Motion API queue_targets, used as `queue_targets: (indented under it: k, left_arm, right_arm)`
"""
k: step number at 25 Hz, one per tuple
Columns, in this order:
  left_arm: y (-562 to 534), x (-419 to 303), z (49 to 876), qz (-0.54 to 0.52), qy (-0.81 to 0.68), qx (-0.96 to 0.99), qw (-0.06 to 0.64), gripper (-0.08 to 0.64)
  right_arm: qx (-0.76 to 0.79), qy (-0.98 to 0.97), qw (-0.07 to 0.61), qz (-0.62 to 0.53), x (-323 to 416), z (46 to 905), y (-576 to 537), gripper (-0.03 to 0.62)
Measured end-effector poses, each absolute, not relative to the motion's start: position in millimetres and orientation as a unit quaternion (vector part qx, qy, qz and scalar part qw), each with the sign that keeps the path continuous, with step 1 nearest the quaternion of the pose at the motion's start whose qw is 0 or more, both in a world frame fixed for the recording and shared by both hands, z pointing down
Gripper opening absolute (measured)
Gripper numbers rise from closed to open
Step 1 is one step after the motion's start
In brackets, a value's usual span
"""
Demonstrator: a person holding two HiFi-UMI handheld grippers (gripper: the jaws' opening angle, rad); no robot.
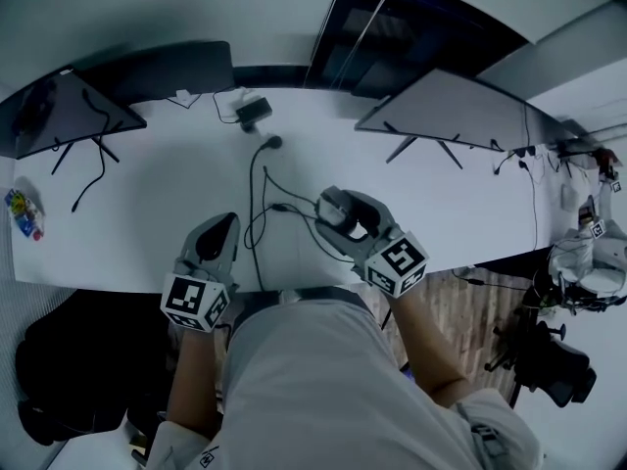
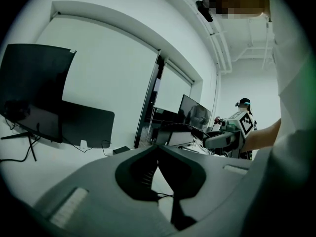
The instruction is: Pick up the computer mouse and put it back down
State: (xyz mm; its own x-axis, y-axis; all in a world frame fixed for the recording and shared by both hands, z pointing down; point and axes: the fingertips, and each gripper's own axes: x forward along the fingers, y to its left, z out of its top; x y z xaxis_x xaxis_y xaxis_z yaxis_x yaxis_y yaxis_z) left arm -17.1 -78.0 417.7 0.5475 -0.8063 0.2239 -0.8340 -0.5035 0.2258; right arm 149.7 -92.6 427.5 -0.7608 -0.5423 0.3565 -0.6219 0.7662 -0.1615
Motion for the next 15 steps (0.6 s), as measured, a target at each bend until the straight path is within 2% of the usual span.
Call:
queue_targets:
  k: [15]
  left_arm:
    - [-79,25,406,0.043,-0.461,0.876,0.138,0.005]
  right_arm:
    - [0.346,-0.923,0.109,0.130,203,406,-80,0.311]
